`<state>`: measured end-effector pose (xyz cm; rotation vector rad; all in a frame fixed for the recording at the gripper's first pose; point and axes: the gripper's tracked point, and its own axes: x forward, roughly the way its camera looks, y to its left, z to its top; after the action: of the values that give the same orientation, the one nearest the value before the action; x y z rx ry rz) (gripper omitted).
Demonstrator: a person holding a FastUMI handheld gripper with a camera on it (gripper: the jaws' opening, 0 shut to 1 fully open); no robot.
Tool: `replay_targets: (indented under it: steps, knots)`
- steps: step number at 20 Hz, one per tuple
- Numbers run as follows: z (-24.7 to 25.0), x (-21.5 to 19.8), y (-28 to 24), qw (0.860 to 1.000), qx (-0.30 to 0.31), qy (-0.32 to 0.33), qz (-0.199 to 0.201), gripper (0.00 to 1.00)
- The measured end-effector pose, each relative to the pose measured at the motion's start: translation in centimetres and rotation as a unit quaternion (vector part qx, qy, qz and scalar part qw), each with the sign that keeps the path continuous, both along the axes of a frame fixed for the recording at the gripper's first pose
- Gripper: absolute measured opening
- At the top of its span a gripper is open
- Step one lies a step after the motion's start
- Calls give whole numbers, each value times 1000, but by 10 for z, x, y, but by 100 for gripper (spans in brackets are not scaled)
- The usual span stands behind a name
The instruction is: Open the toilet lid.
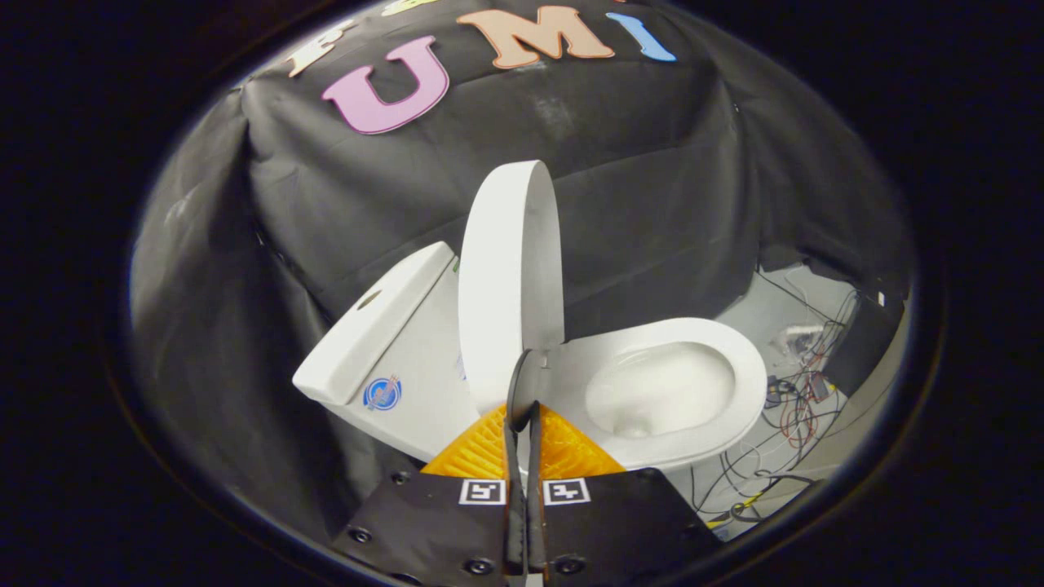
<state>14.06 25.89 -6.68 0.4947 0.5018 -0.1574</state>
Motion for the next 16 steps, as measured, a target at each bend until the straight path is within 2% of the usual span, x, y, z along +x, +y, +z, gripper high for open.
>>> replay_targets:
  steps: [16]
  knots:
    - [18, 38, 78, 997, -45, 1, 57, 3]
